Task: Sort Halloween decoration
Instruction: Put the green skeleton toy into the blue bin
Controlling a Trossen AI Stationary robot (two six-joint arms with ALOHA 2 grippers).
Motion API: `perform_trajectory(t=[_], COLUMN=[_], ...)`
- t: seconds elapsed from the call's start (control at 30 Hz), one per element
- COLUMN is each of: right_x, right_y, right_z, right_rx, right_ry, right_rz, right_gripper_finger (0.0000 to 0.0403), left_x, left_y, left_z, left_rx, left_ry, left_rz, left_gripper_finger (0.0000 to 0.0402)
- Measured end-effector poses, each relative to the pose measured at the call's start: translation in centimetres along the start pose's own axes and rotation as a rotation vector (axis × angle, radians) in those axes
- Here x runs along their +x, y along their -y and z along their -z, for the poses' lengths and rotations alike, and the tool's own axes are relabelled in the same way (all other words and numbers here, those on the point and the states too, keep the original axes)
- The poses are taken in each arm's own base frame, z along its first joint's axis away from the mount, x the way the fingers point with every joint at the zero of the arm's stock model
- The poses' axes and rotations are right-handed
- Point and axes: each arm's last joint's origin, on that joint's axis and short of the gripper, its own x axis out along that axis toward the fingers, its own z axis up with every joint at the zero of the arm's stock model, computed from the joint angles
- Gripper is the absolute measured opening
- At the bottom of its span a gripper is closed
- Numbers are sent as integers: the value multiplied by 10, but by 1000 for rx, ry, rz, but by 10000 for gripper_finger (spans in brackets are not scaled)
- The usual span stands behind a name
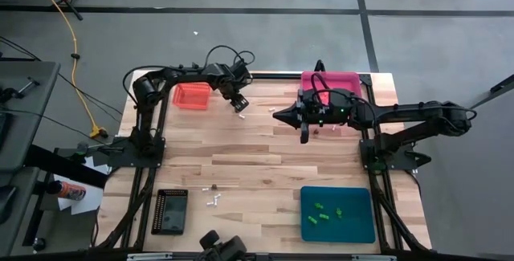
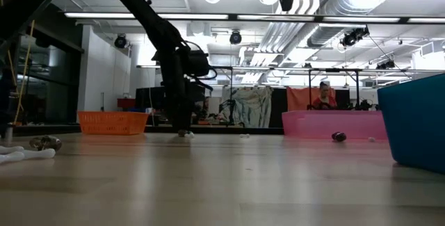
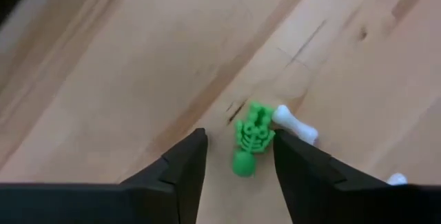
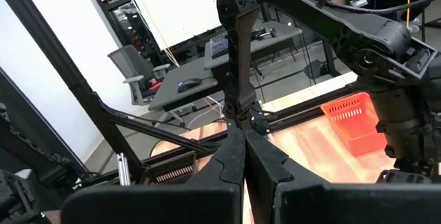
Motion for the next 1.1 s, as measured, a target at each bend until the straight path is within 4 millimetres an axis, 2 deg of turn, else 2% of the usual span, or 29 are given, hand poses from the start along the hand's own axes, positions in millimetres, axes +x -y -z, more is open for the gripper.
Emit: perform_trajectory(t=[0.2, 0.3, 0.43, 0.6, 0.8, 0.93, 1.0, 1.1], right_x=[0, 0, 0, 0, 0, 0, 0, 0], right_y=[-4, -5, -5, -5, -5, -3, -1, 1], right_z=[3, 5, 6, 6, 5, 5, 4, 3], right_rx=[-1, 0, -2, -25, -39, -79, -80, -80], right_ry=[-21, -37, -44, -43, -39, -15, -5, 3], right_rz=[-11, -12, -9, -10, -3, 64, 94, 117], right_gripper_finger=[0, 0, 0, 0, 0, 0, 0, 0], left_x=[4, 5, 3, -8, -59, -111, -137, -169], left_y=[1, 0, 0, 0, 1, 9, 19, 37], left_z=[0, 1, 3, 5, -3, -6, 0, 21], left_rx=[-14, -13, 15, 44, 100, 133, 180, 235], left_ry=[-4, -10, -27, -20, 164, 382, 506, 656], left_rz=[-5, -19, -21, -21, 46, 173, 244, 334], left_gripper_finger=[136, 101, 21, 10, 3, 2, 1, 1])
